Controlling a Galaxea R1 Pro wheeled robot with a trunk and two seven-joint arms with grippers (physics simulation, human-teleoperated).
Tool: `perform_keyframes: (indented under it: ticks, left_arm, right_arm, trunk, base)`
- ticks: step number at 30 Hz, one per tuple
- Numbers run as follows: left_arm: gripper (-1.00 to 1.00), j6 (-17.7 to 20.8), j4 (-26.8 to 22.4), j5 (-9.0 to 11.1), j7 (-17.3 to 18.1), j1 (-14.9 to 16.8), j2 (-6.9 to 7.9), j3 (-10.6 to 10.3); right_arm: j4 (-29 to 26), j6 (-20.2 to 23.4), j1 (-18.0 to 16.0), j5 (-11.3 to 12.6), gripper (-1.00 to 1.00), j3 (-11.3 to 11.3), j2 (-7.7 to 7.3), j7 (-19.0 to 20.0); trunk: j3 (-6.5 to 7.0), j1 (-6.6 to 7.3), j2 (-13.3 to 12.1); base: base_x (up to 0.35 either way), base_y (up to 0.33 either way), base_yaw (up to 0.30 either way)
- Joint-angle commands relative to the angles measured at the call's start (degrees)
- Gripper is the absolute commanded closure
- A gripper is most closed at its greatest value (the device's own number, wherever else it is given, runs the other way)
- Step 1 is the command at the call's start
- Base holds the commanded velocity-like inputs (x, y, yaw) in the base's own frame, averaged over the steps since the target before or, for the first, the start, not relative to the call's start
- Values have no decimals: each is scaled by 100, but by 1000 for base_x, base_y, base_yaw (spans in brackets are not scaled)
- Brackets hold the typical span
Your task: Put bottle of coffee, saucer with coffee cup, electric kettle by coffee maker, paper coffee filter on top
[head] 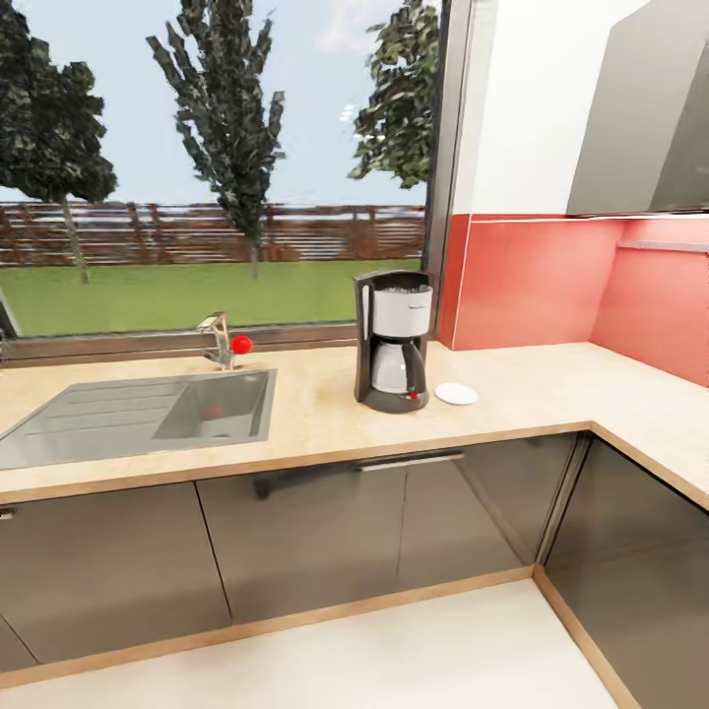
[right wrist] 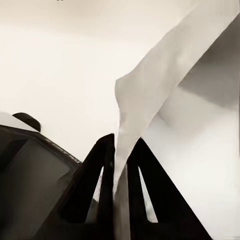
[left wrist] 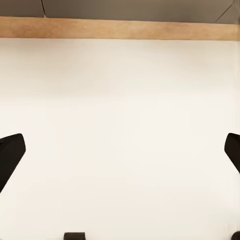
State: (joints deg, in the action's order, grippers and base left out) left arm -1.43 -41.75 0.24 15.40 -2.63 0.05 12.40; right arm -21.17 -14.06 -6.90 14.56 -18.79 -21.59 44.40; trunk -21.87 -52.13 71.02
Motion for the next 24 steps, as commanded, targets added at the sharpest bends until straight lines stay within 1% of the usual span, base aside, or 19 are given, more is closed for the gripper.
perform_keyframes:
  ticks: [1,7,10,13,21,24]
  left_arm:
    - [-100,-7,28,2,33,0,-22,13]
    - [-100,-7,29,2,33,0,-22,12]
    - [-100,-7,29,2,33,0,-22,12]
    - [-100,-7,29,2,33,0,-22,12]
    - [-100,-7,29,2,33,0,-22,12]
    - [-100,-19,128,14,45,-6,25,15]
  right_arm:
    - [40,-63,26,69,100,-8,-8,-31]
    - [104,-294,223,196,100,172,-9,-46]
    - [104,-410,321,196,100,172,-9,-46]
    - [104,-422,405,196,100,172,-9,-46]
    - [104,-422,405,196,100,172,-9,-46]
    - [6,-342,305,175,100,237,-23,-3]
  trunk:
    - [-5,-1,3]
    - [-5,-1,3]
    - [-5,-1,3]
    - [-5,-1,3]
    - [-5,-1,3]
    - [-5,-1,3]
  base:
    - [0,0,0]
    - [0,0,0]
    - [0,0,0]
    - [0,0,0]
    - [0,0,0]
    - [0,0,0]
